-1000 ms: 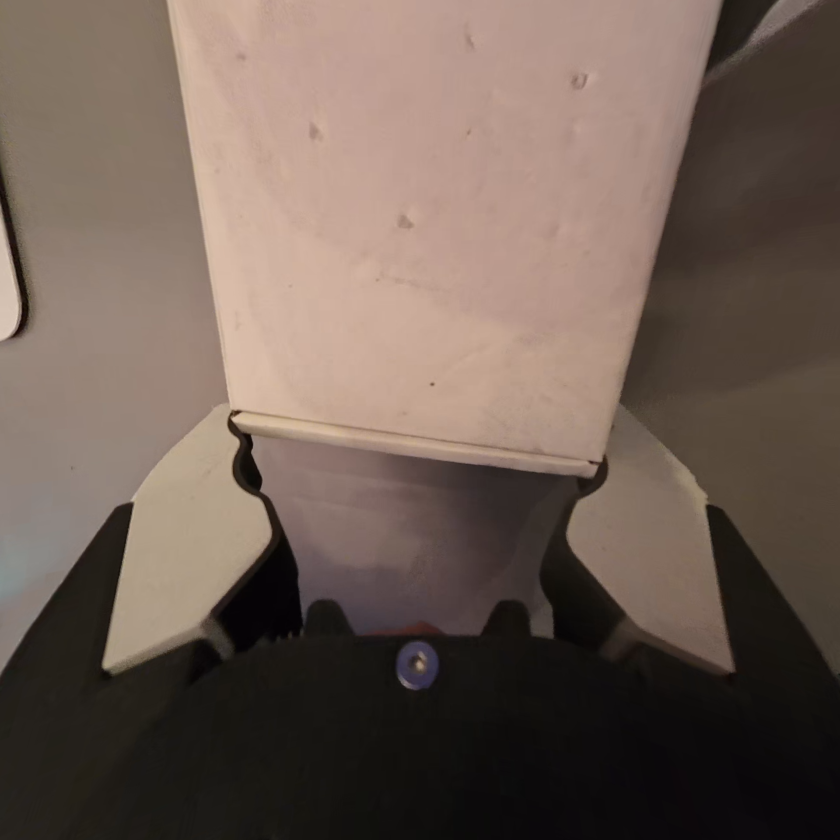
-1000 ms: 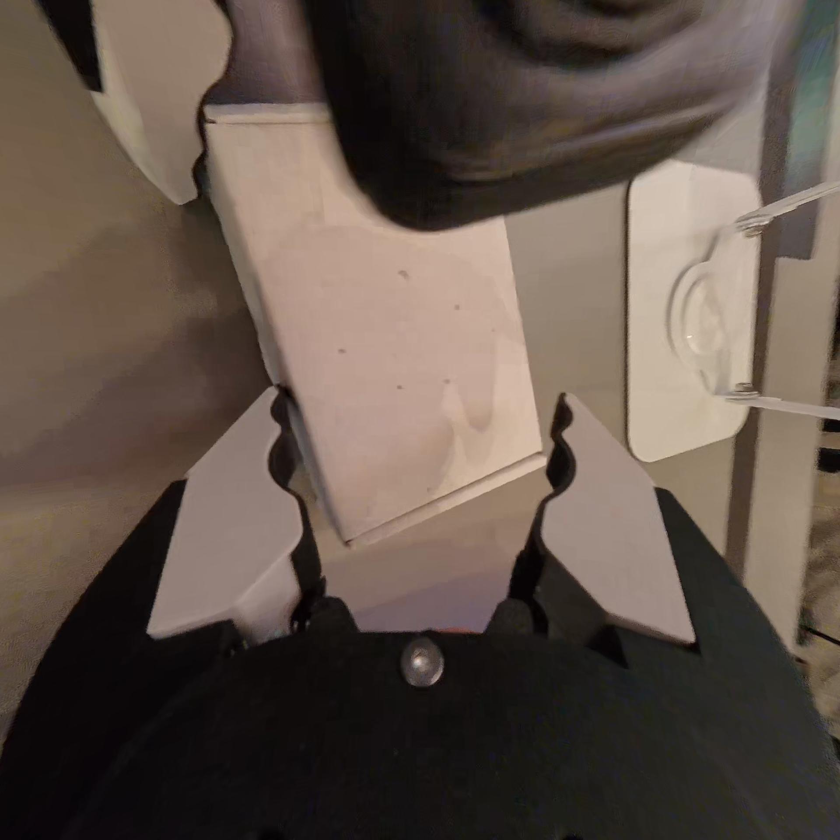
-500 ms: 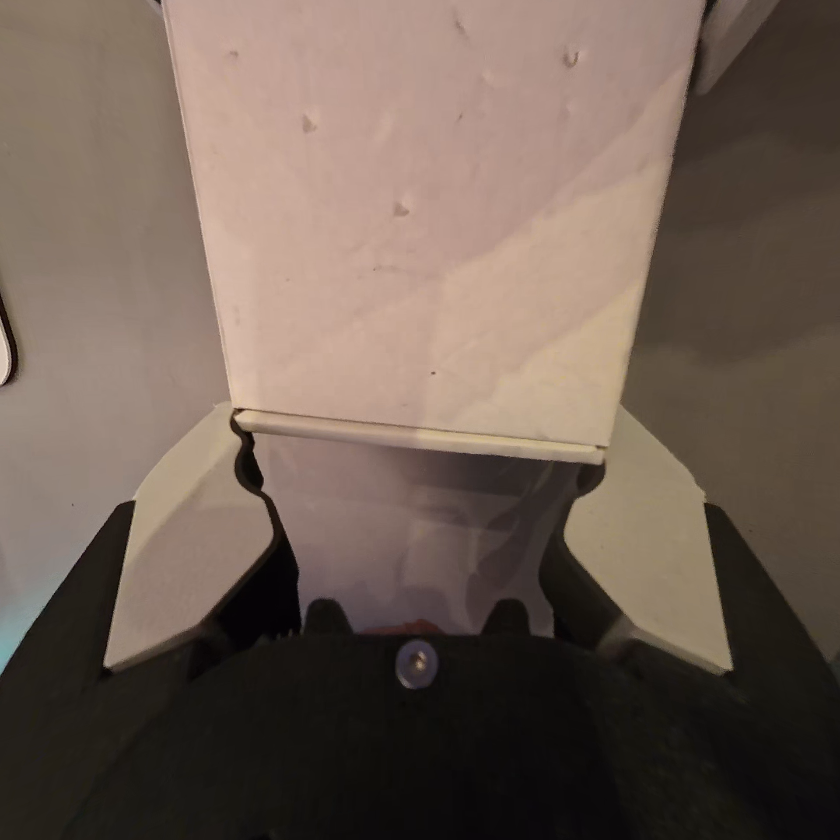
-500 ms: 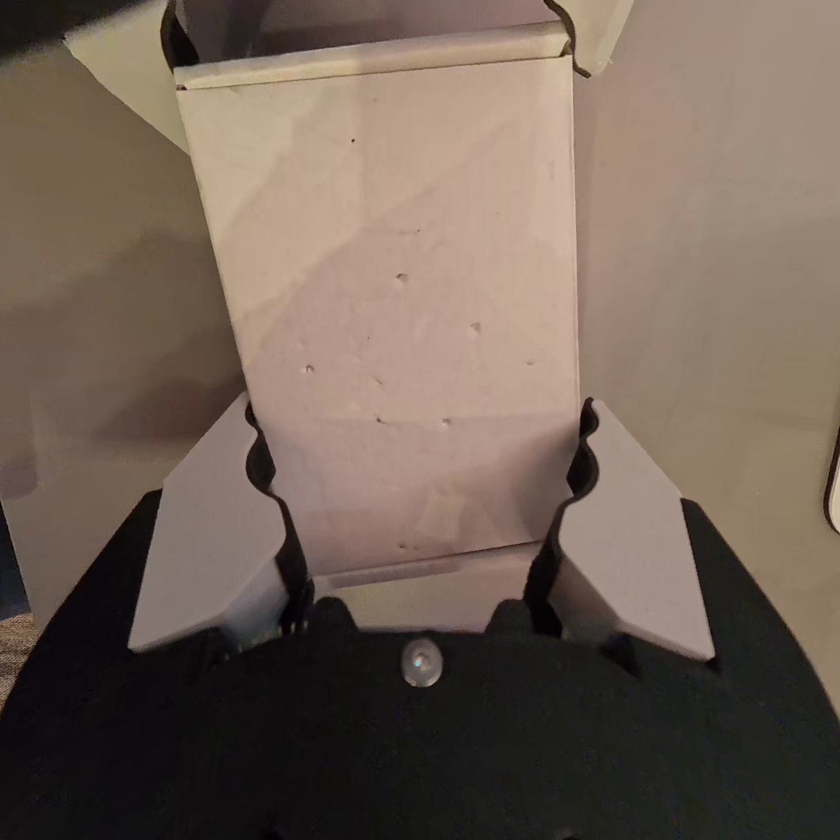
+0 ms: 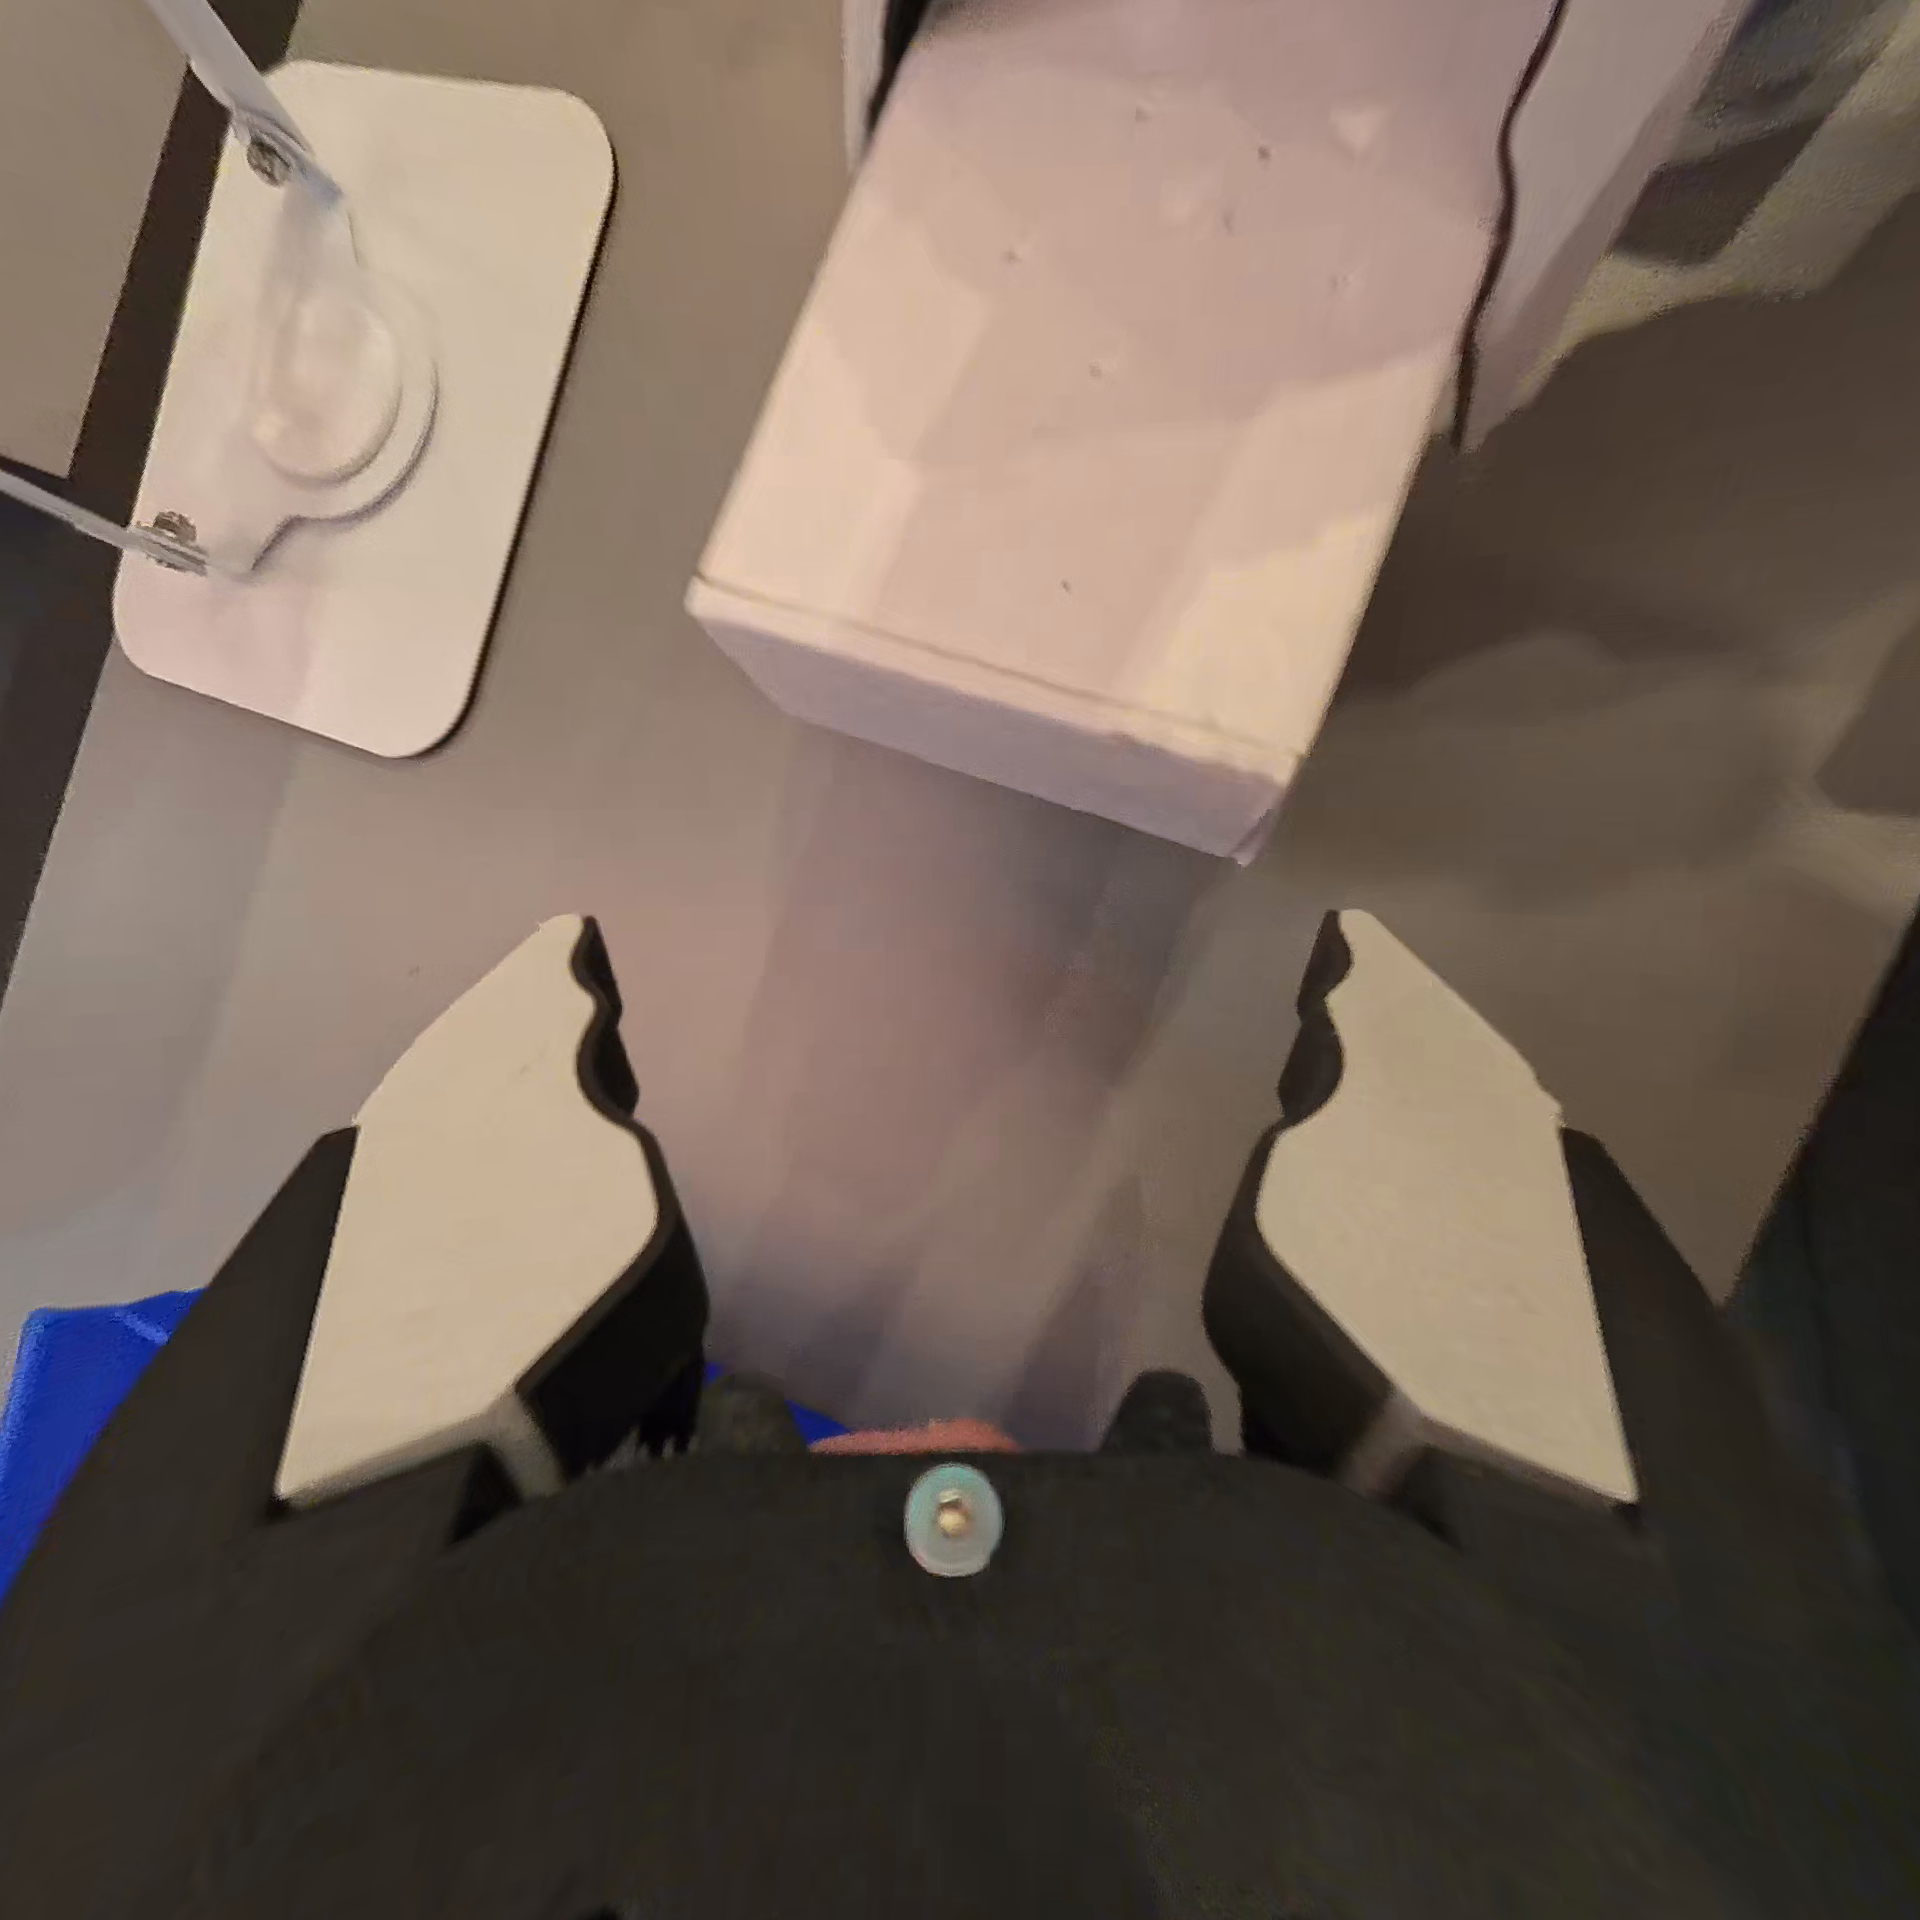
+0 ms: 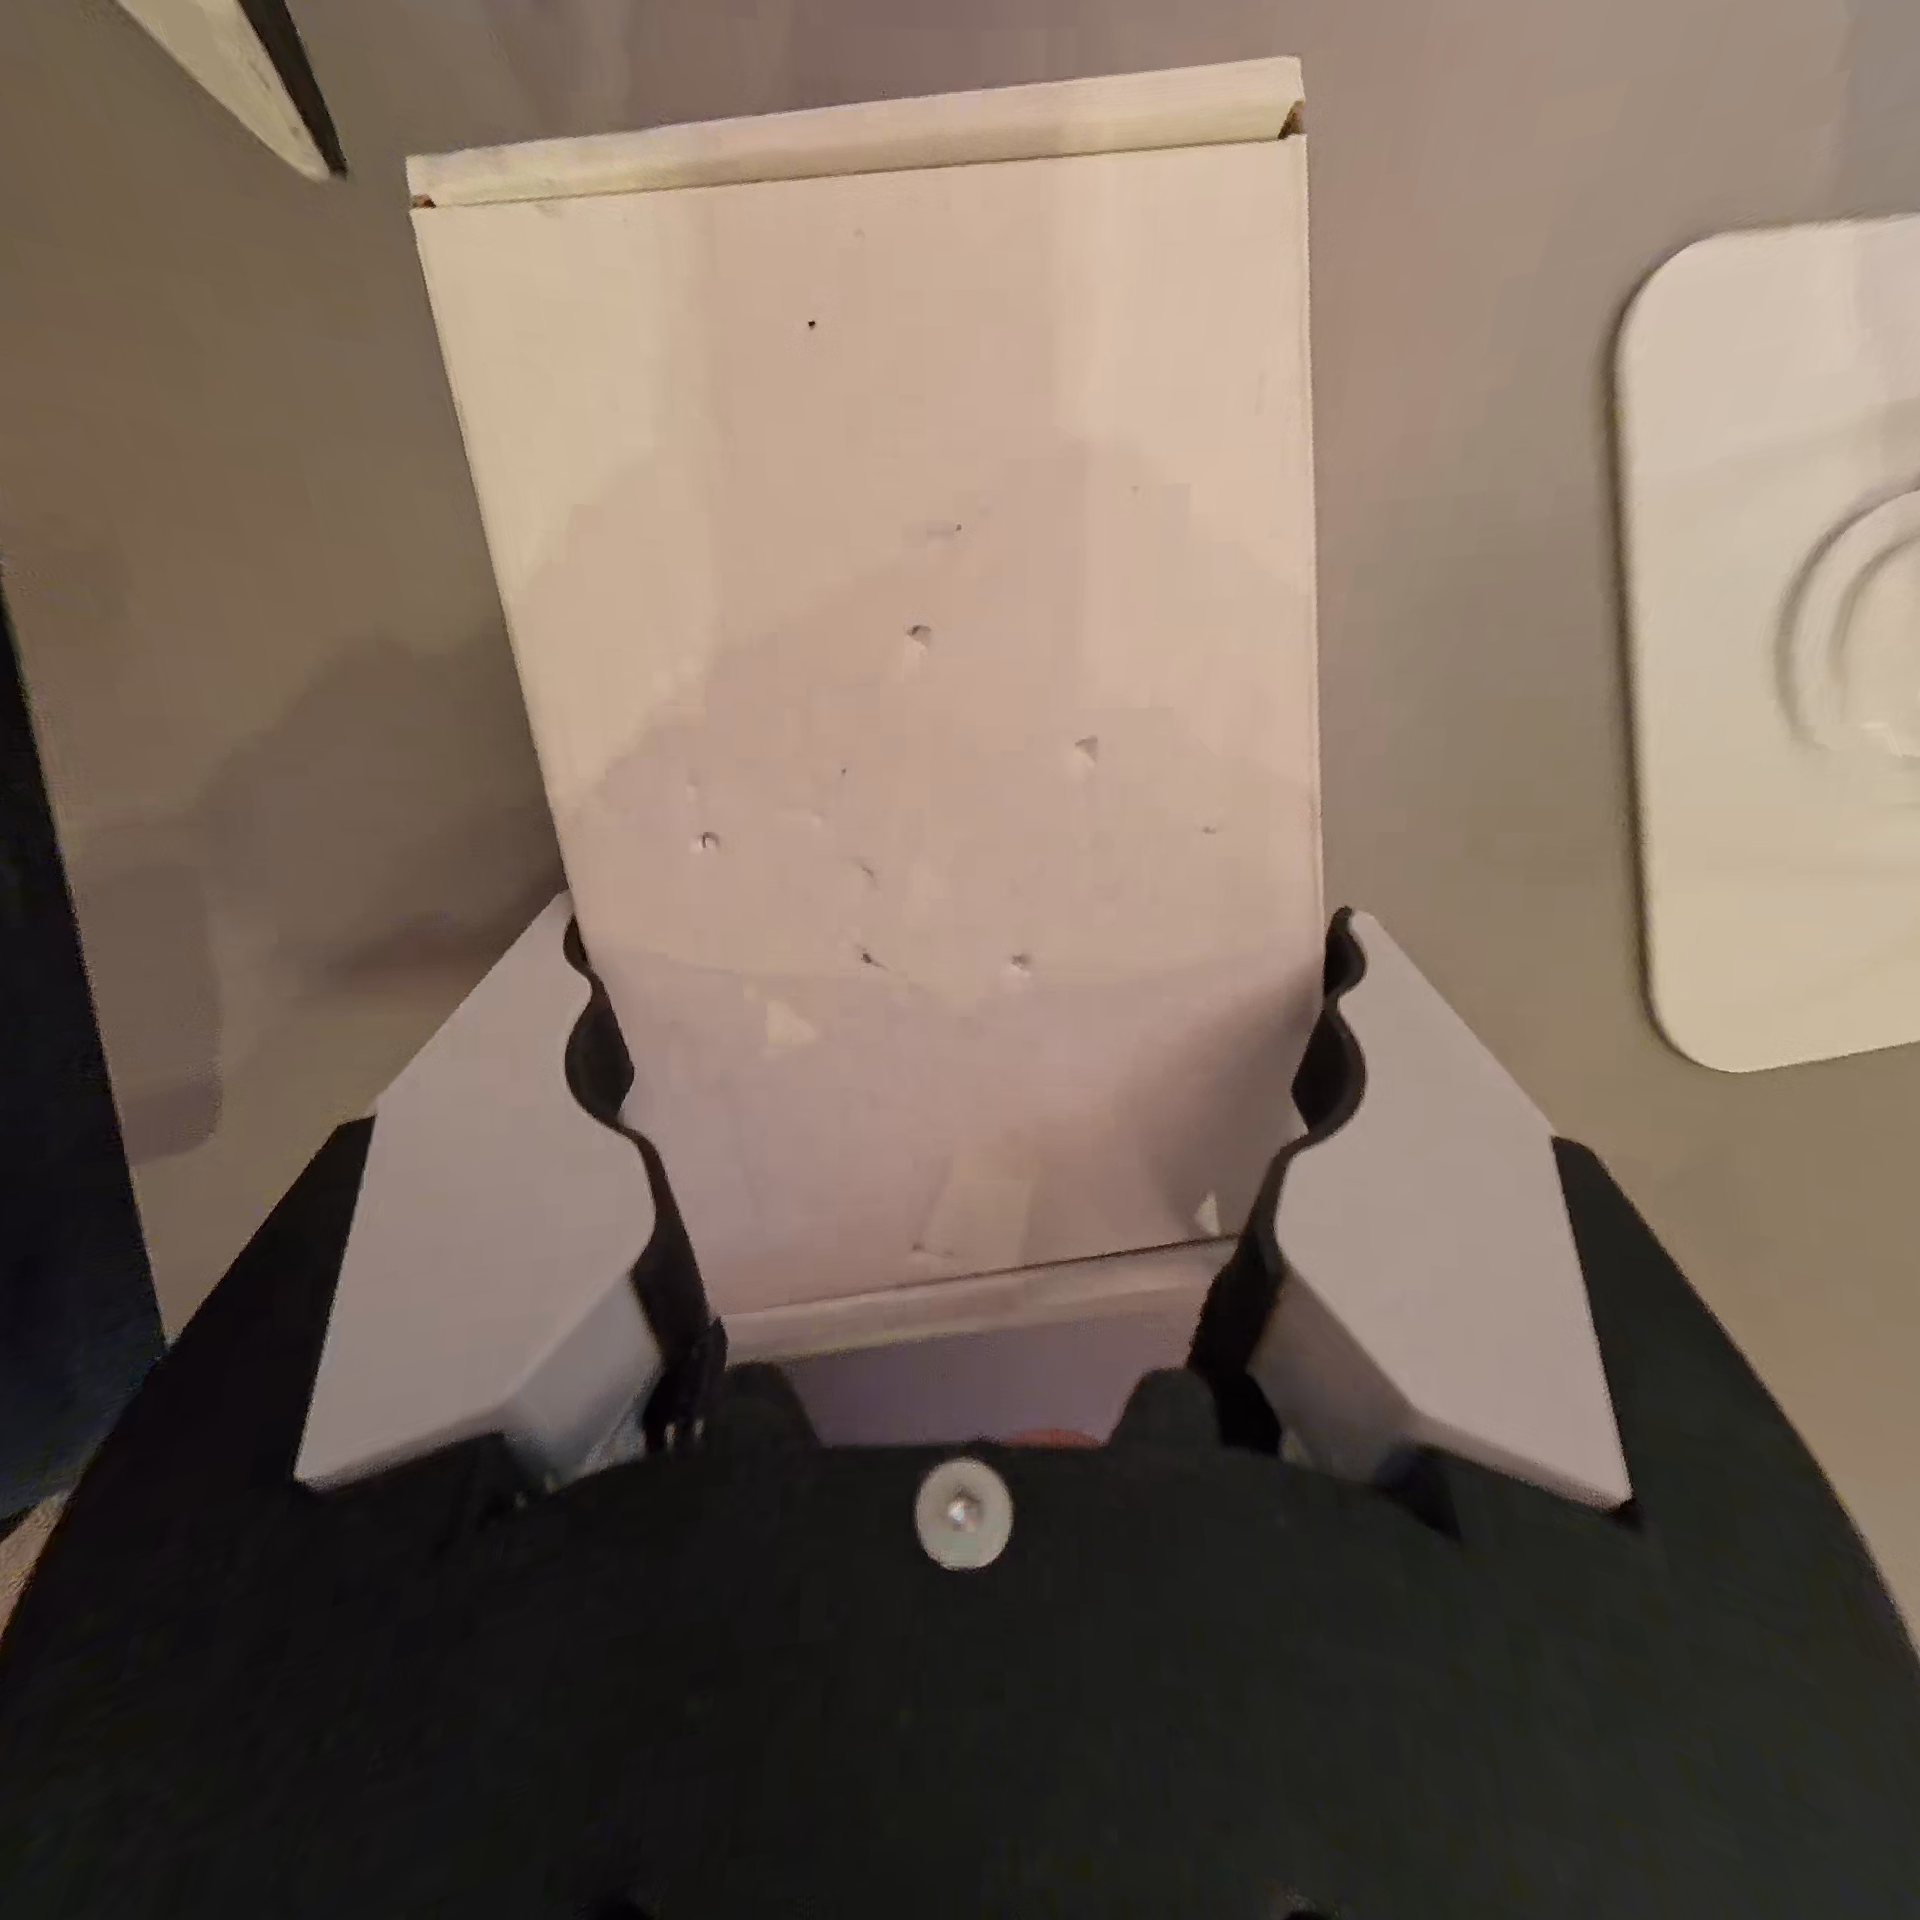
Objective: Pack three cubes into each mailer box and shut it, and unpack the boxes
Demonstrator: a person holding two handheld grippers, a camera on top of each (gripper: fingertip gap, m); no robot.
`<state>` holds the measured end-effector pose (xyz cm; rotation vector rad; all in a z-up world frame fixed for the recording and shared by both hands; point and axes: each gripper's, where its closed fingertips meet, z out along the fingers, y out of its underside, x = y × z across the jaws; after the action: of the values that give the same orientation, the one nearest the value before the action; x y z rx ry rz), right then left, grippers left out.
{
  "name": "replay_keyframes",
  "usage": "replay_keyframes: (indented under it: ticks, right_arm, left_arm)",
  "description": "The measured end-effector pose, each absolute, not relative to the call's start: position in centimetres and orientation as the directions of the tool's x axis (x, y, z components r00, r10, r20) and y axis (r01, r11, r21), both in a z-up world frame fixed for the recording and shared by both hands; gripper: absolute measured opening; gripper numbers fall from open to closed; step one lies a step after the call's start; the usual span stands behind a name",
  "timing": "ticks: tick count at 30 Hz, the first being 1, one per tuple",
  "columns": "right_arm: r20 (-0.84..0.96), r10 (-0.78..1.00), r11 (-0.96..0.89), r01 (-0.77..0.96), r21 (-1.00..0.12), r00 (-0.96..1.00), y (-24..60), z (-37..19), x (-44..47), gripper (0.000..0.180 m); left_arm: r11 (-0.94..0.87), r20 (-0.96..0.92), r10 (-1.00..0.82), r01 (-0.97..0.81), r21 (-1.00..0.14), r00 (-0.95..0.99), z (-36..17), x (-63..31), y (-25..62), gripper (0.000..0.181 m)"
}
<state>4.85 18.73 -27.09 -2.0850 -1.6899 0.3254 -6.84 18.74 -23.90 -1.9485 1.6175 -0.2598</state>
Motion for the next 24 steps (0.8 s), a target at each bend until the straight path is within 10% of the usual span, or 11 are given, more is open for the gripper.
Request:
replay_keyframes:
  ticks: [13,24]
  right_arm:
    - [0.307,0.848,-0.217,0.812,-0.542,0.432,21.1,-11.8,22.5,0.131]
    - [0.265,0.847,-0.407,0.883,-0.234,0.461,20.2,-19.0,38.2,0.131]
  left_arm:
    - [-0.112,-0.176,-0.954,-0.835,-0.539,0.241,-25.7,-7.5,18.3,0.115]
    - [-0.11,-0.179,-0.957,-0.856,-0.506,0.229,-27.0,-7.1,18.5,0.113]
